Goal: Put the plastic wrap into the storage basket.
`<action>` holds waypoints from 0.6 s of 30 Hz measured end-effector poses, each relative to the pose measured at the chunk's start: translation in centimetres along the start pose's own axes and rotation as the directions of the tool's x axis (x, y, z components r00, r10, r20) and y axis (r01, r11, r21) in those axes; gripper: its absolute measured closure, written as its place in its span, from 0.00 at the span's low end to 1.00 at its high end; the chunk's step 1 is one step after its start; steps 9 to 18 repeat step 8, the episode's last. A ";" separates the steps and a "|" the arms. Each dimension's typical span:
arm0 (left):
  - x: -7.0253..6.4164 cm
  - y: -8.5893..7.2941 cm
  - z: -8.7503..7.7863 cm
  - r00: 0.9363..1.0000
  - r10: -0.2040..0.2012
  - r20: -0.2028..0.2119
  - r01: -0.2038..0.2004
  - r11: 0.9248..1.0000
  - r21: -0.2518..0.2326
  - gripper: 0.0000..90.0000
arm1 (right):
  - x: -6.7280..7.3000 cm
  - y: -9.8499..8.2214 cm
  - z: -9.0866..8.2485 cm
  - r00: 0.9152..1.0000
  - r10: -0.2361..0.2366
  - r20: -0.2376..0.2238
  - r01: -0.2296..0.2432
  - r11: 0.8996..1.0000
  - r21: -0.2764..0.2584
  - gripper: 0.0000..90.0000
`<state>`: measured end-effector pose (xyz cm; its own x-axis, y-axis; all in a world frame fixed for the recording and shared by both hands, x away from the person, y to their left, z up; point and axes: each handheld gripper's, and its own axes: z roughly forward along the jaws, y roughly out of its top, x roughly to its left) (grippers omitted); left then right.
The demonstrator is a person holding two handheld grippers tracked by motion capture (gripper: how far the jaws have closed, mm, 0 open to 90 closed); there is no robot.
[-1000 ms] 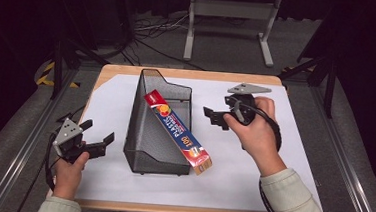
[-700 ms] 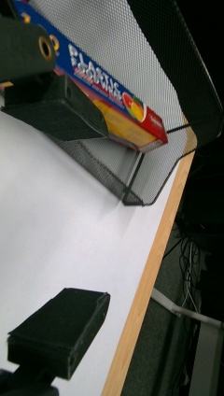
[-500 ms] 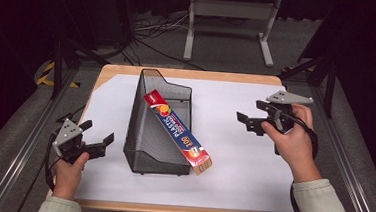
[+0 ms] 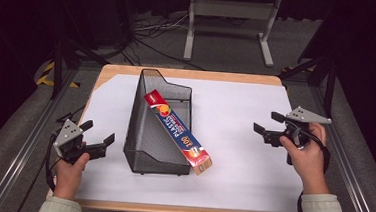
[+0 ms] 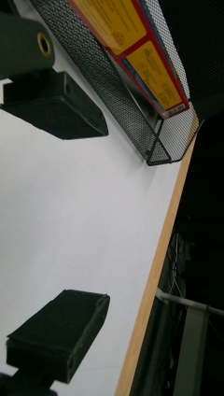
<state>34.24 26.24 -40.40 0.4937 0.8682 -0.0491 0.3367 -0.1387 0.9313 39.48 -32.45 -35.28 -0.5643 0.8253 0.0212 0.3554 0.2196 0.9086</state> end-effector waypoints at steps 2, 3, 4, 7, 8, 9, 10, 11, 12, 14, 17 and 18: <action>0.0 0.0 0.0 1.000 0.002 0.002 -0.002 1.000 0.001 0.11 | -0.2 -0.7 -0.1 1.000 -0.001 -0.002 0.001 1.000 -0.007 0.18; -0.1 0.0 0.0 1.000 0.002 0.004 -0.002 1.000 -0.001 0.11 | -0.3 -1.0 -0.1 1.000 -0.004 -0.005 0.004 1.000 0.003 0.17; -0.1 0.0 0.0 1.000 0.005 0.005 -0.005 1.000 -0.001 0.11 | -0.4 -1.2 -0.1 1.000 -0.016 -0.003 0.016 1.000 0.013 0.17; -0.1 0.0 0.0 1.000 0.005 0.008 -0.005 1.000 -0.006 0.11 | -0.6 -1.6 -0.4 1.000 0.002 0.003 -0.002 1.000 0.008 0.16; -0.1 0.0 0.0 1.000 0.005 0.008 -0.005 1.000 -0.006 0.11 | -0.7 -1.8 -0.4 1.000 0.001 0.005 -0.001 1.000 0.009 0.16; -0.1 0.0 0.0 1.000 0.005 0.008 -0.005 1.000 -0.006 0.11 | -0.7 -1.8 -0.4 1.000 0.001 0.005 -0.001 1.000 0.009 0.16; -0.1 0.0 0.0 1.000 0.005 0.008 -0.005 1.000 -0.006 0.11 | -0.7 -1.8 -0.4 1.000 0.001 0.005 -0.001 1.000 0.009 0.16; -0.1 0.0 0.0 1.000 0.005 0.008 -0.005 1.000 -0.006 0.11 | -0.7 -1.8 -0.4 1.000 0.001 0.005 -0.001 1.000 0.009 0.16; -0.1 0.0 0.0 1.000 0.005 0.008 -0.005 1.000 -0.006 0.11 | -0.7 -1.8 -0.4 1.000 0.001 0.005 -0.001 1.000 0.009 0.16; -0.1 0.0 0.0 1.000 0.005 0.008 -0.005 1.000 -0.006 0.11 | -0.7 -1.8 -0.4 1.000 0.001 0.005 -0.001 1.000 0.009 0.16; -0.1 0.0 0.0 1.000 0.005 0.008 -0.005 1.000 -0.006 0.11 | -0.7 -1.8 -0.4 1.000 0.001 0.005 -0.001 1.000 0.009 0.16; -0.1 0.0 0.0 1.000 0.005 0.008 -0.005 1.000 -0.006 0.11 | -0.7 -1.8 -0.4 1.000 0.001 0.005 -0.001 1.000 0.009 0.16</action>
